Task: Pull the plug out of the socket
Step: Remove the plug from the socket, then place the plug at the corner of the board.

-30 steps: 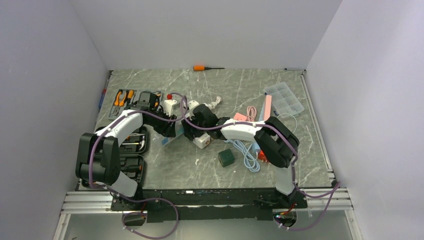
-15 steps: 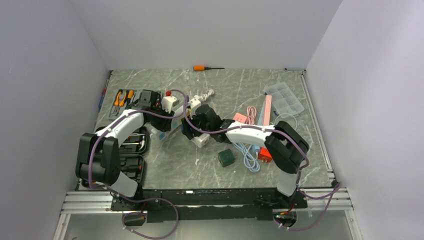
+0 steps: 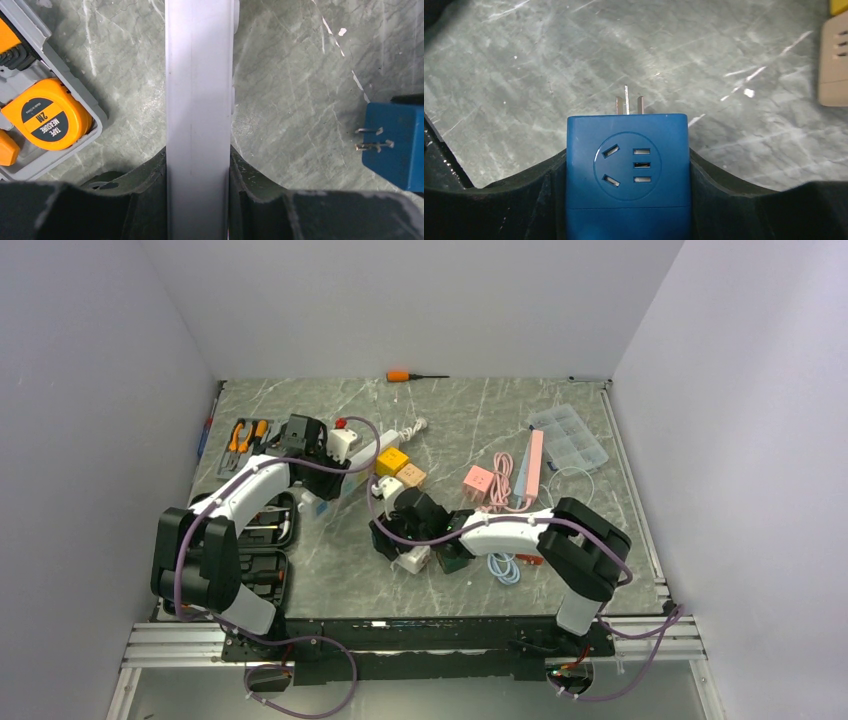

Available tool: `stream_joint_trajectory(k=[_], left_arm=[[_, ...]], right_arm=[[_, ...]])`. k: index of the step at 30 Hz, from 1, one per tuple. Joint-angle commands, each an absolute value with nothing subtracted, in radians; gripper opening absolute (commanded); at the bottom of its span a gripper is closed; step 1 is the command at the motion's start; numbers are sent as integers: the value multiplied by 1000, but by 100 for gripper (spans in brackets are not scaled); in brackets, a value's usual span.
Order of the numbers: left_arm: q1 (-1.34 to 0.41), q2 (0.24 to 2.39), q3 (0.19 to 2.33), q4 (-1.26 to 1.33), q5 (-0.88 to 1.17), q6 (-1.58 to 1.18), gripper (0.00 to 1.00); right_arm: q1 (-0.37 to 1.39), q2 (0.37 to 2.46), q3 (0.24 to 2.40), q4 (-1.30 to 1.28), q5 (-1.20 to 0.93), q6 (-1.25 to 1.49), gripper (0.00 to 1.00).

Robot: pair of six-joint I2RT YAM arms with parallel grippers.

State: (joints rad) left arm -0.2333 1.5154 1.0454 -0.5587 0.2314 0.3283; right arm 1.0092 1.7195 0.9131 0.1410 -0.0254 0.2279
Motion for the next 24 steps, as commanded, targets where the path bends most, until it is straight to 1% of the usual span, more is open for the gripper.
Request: stream_joint_trajectory(k=[1,3,5,6,9,11,13,15,17,20,24], left_arm=[[-232,1477,1121,-558,233,339,14],[-232,1474,1131,-568,238,342,13],[-232,1474,1144,-581,248,348,13],[-232,1477,1150,-590,256,352,13],[-232,1486,1173,-615,279,356,14],[-232,1492,1184,-625,287,360,14],[-232,1497,1192,-637,296,363,14],[-232,1499,1196,-651,308,374,14],[-232,1492,1195,-661,320,387,14],[-230,1474,1184,-670,339,416,13],[-230,1459,1160,-664,321,428,13]], right_arm=[[1056,1736,955,255,11,237,7],[1074,1759,973,255,32,229,9],[1093,1778,983,252,37,217,16],[1100,1782,980,254,34,210,25],[1117,1781,941,274,24,185,60],[1123,1771,926,268,14,173,75],[1122,1751,912,252,7,164,86],[1121,1717,905,228,9,155,93],[1113,1673,914,181,20,134,95],[1059,1587,952,107,-4,117,95],[915,1481,1003,55,-159,110,95]])
